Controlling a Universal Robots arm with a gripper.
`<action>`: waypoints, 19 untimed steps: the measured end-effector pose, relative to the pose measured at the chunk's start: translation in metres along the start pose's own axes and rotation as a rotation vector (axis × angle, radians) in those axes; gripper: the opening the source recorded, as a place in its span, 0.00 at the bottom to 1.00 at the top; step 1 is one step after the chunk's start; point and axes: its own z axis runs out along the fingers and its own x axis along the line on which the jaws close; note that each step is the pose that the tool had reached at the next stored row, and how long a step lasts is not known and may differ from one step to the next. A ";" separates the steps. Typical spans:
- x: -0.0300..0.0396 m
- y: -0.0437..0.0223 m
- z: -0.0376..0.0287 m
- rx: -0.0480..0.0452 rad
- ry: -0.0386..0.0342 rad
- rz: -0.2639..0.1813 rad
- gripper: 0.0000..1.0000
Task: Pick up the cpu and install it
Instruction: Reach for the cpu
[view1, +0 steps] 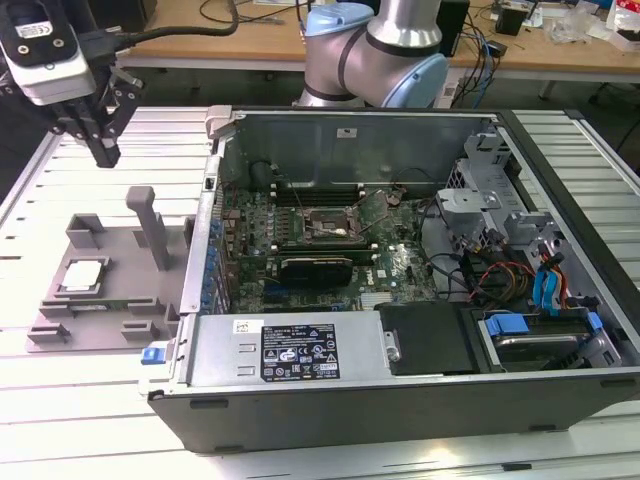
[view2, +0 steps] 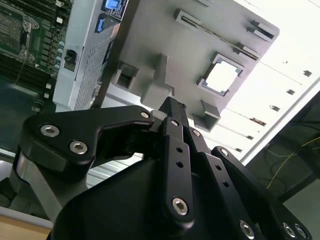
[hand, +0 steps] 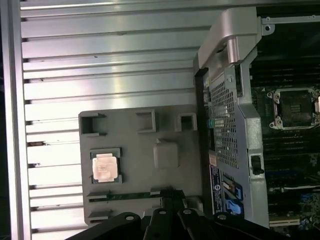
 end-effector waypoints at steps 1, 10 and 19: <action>0.0025 -0.0002 0.0001 0.0000 0.0000 0.000 0.11; 0.0331 -0.0025 0.0020 0.0000 0.0000 0.000 0.11; 0.0653 -0.0047 0.0068 0.0000 0.0000 0.000 0.11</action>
